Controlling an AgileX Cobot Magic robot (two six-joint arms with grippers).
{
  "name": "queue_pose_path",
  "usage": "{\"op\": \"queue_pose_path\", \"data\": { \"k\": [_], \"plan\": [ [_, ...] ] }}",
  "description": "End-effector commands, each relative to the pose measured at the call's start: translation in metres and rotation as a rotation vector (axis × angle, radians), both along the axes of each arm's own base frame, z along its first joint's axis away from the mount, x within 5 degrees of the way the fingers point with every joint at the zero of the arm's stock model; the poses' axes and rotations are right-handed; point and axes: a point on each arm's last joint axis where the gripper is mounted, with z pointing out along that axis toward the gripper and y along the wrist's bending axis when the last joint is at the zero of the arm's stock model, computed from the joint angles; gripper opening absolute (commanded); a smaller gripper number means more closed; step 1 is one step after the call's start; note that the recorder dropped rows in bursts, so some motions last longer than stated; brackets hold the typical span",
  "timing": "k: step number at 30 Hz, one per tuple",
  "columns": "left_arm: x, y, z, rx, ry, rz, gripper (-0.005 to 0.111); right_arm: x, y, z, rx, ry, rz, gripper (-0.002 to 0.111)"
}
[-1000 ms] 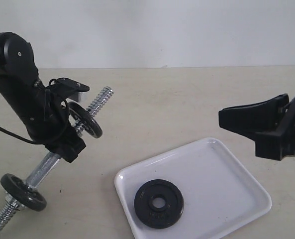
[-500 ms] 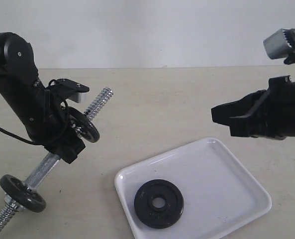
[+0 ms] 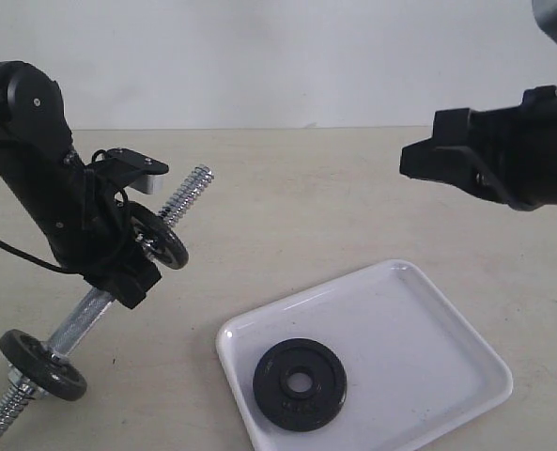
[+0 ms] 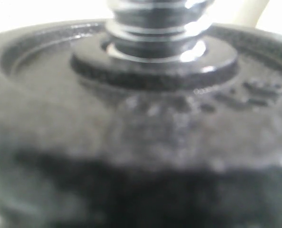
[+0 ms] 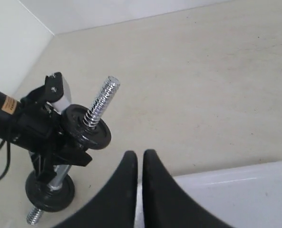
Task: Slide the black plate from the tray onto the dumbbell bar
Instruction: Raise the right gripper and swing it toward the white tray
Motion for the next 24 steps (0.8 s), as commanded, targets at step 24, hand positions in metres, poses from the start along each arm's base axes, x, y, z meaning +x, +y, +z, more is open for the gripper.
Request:
{"op": "queue_pose_path", "data": {
  "k": [24],
  "plan": [
    [-0.001, -0.006, 0.026, -0.069, -0.06, 0.022, 0.004, 0.031, -0.052, 0.033, -0.44, -0.414, -0.13, 0.0]
  ]
}}
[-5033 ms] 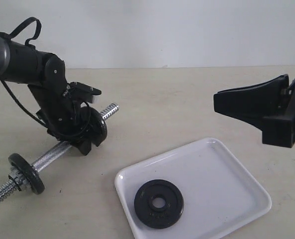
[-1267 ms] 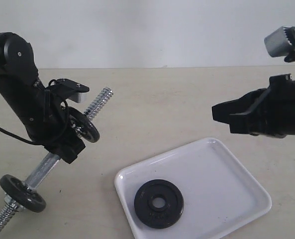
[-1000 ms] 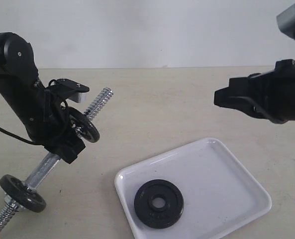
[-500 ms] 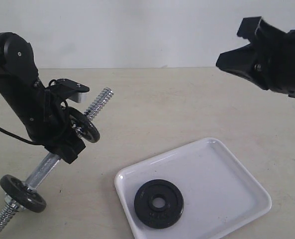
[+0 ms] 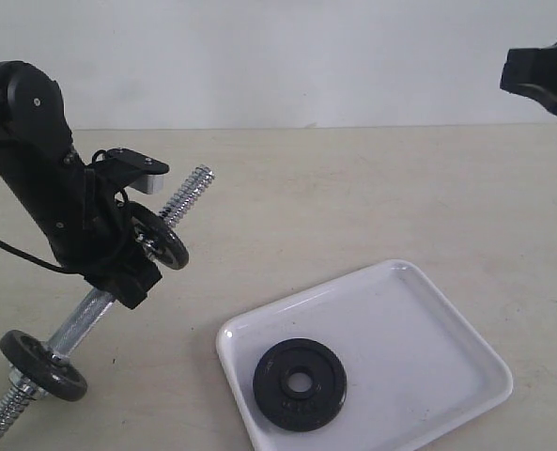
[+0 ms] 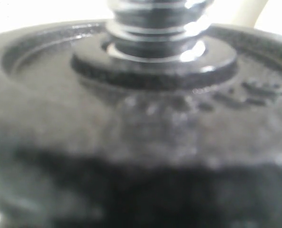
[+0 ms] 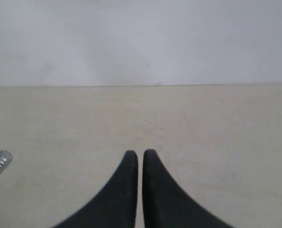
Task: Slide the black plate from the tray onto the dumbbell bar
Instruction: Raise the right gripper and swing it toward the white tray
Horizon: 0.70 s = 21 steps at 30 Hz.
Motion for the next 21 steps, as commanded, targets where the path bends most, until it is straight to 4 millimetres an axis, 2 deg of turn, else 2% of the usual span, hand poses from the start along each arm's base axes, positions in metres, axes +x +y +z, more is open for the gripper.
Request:
{"op": "queue_pose_path", "data": {
  "k": [1, 3, 5, 7, 10, 12, 13, 14, 15, 18, 21],
  "plan": [
    [-0.001, -0.005, 0.026, -0.064, -0.06, 0.022, 0.004, 0.0, -0.001, 0.006, -0.341, -0.167, 0.136, 0.0],
    [-0.001, -0.005, 0.026, -0.064, -0.058, 0.022, 0.004, 0.001, -0.001, 0.006, -0.509, -0.245, 0.199, 0.0],
    [-0.001, -0.005, 0.026, -0.066, -0.057, 0.023, 0.004, 0.001, -0.003, 0.006, -0.848, -0.392, 0.308, 0.0],
    [-0.001, -0.005, 0.026, -0.066, -0.057, 0.023, 0.004, 0.003, -0.007, 0.006, -1.06, -0.456, 0.335, 0.0],
    [-0.001, -0.005, 0.026, -0.066, -0.056, 0.023, 0.004, 0.006, -0.011, 0.007, -1.254, -0.471, 0.307, 0.0],
    [-0.001, -0.006, 0.026, -0.069, -0.054, 0.025, 0.004, 0.008, -0.012, 0.011, -1.376, -0.415, 0.174, 0.0],
    [-0.001, -0.006, 0.026, -0.069, -0.054, 0.025, 0.004, 0.008, -0.012, 0.011, -1.311, -0.379, 0.112, 0.0],
    [-0.001, -0.006, 0.026, -0.078, -0.051, 0.031, 0.004, 0.007, -0.011, 0.01, -1.108, -0.317, 0.025, 0.0],
    [-0.002, -0.007, 0.026, -0.084, -0.05, 0.031, 0.004, 0.007, -0.01, 0.009, -0.999, -0.296, 0.0, 0.0],
    [-0.003, -0.01, 0.027, -0.12, -0.043, 0.016, 0.004, 0.006, -0.009, 0.006, -0.517, -0.148, -0.172, 0.0],
    [-0.003, -0.01, 0.027, -0.124, -0.041, 0.018, 0.004, 0.003, -0.015, -0.002, -0.341, 0.007, -0.296, 0.0]
  ]
}}
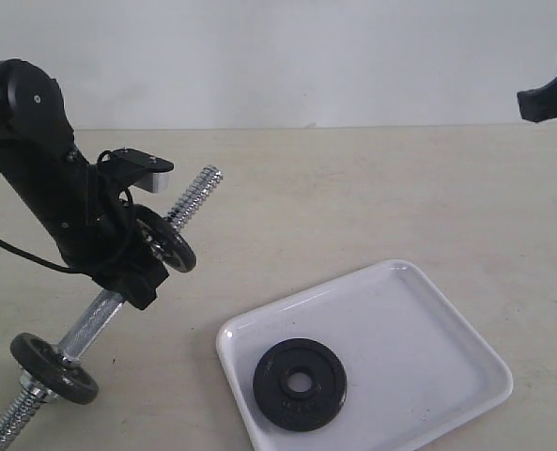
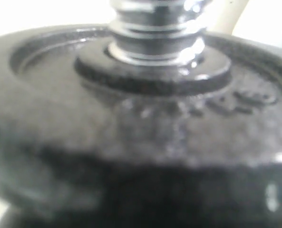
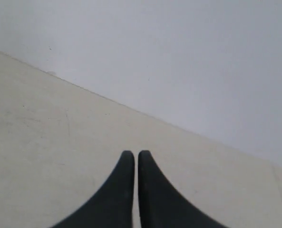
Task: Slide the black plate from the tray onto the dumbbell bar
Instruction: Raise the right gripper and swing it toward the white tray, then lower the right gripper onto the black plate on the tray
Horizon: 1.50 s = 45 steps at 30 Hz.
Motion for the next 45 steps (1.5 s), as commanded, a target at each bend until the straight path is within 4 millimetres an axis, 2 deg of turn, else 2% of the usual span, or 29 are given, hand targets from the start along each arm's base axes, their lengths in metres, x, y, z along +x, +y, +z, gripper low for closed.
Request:
{"op": "queue_pose_path", "data": {
  "k": [1, 5, 12, 16, 19, 22, 25, 29, 41, 45],
  "plan": [
    [-0.002, -0.006, 0.026, -0.076, -0.05, 0.025, 0.004, -0.005, -0.006, -0.01, 0.242, 0.144, -0.183, 0.0],
    [-0.001, -0.006, 0.027, -0.077, -0.06, 0.028, 0.004, -0.014, -0.003, -0.023, 0.322, 0.326, -0.211, 0.0],
    [0.0, -0.006, 0.027, -0.078, -0.068, 0.03, 0.004, -0.024, 0.009, -0.033, 0.318, 0.49, -0.092, 0.0],
    [0.001, -0.006, 0.027, -0.08, -0.074, 0.031, 0.004, -0.033, 0.018, -0.039, 0.12, 0.579, 0.055, 0.0],
    [0.001, -0.006, 0.027, -0.08, -0.074, 0.031, 0.004, -0.041, 0.04, -0.053, -0.005, 0.707, 0.196, 0.0],
    [0.0, -0.007, 0.027, -0.091, -0.068, 0.039, 0.004, -0.04, 0.06, -0.067, -0.042, 0.765, 0.267, 0.0],
    [0.0, -0.007, 0.027, -0.091, -0.068, 0.039, 0.004, -0.039, 0.066, -0.069, -0.035, 0.759, 0.285, 0.0],
    [0.0, -0.007, 0.027, -0.092, -0.067, 0.04, 0.004, -0.036, 0.07, -0.066, 0.061, 0.725, 0.26, 0.0],
    [0.0, -0.008, 0.027, -0.094, -0.067, 0.041, 0.004, -0.036, 0.075, -0.066, 0.205, 0.755, 0.199, 0.0],
    [0.0, -0.008, 0.027, -0.1, -0.065, 0.045, 0.004, -0.039, 0.075, -0.067, 0.177, 0.785, 0.228, 0.0]
  ]
}}
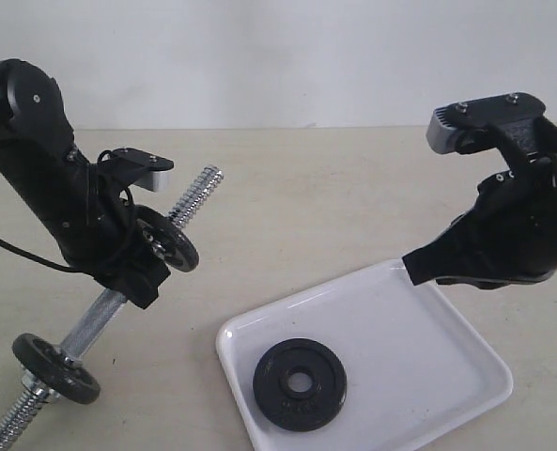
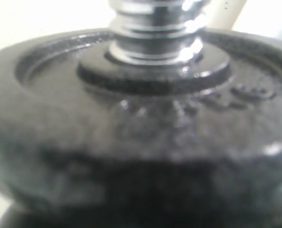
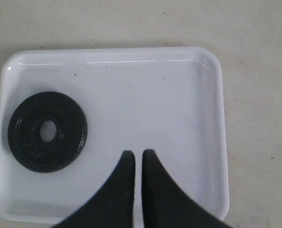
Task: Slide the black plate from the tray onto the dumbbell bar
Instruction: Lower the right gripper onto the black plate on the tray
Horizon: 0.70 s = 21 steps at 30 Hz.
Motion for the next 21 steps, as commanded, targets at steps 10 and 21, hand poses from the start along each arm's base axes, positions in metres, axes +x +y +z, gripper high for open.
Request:
{"op": "queue_pose_path", "data": {
  "k": [10, 21],
  "plan": [
    [0.001, -0.008, 0.028, -0.106, -0.069, 0.053, 0.004, 0.002, 0.012, -0.038, -0.042, 0.251, 0.111, 0.0],
    [0.001, -0.009, 0.028, -0.107, -0.065, 0.053, 0.004, 0.004, 0.029, -0.042, 0.112, 0.253, 0.209, 0.006]
  ]
}}
